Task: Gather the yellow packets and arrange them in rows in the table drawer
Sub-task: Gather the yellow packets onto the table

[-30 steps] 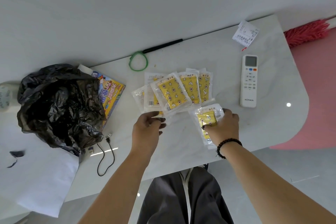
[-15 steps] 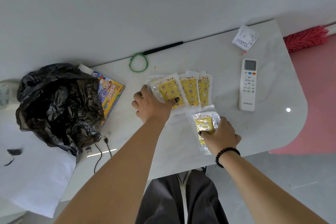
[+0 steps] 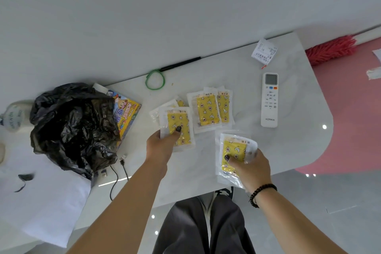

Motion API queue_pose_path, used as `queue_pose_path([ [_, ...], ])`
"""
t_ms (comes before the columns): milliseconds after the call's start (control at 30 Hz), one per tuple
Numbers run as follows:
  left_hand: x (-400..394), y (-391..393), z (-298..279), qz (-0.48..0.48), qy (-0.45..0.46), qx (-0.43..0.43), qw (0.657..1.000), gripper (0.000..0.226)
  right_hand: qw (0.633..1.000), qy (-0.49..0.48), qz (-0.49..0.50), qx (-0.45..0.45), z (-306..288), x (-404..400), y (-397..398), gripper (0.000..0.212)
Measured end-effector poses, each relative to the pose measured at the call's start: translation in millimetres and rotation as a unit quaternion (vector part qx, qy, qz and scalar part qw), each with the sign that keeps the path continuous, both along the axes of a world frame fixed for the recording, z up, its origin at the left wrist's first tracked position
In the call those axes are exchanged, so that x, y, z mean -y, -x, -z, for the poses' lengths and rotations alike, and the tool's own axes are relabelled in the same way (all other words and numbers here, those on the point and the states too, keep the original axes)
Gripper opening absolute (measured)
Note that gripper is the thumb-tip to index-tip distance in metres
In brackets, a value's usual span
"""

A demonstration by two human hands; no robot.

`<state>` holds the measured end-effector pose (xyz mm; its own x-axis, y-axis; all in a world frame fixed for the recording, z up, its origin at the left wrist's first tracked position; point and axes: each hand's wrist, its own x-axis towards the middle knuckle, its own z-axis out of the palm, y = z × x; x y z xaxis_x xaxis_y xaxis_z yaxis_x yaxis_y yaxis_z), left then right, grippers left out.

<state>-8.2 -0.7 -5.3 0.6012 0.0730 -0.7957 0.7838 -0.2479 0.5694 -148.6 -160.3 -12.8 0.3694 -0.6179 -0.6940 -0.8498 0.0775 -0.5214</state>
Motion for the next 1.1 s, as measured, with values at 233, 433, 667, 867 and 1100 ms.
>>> queue_pose_path([
  [233, -15, 22, -73, -0.092, 0.107, -0.011, 0.990, 0.013, 0.980, -0.112, 0.122, 0.115, -81, 0, -20, 0.037],
  [433, -27, 31, -162, -0.028, 0.121, 0.066, 0.990, 0.020, 0.953, -0.196, 0.160, 0.170, -176, -11, -35, 0.041],
  [667, -51, 44, -263, 0.015, 0.161, 0.135, 0.978, 0.024, 0.922, -0.278, 0.147, 0.228, -272, -39, -49, 0.041],
  [867, -81, 42, -330, -0.003, 0.189, 0.166, 0.968, 0.029, 0.916, -0.300, 0.076, 0.257, -333, -54, -67, 0.040],
  [1100, -98, 45, -382, -0.045, 0.210, 0.203, 0.955, 0.023, 0.906, -0.316, 0.002, 0.281, -388, -68, -85, 0.046],
])
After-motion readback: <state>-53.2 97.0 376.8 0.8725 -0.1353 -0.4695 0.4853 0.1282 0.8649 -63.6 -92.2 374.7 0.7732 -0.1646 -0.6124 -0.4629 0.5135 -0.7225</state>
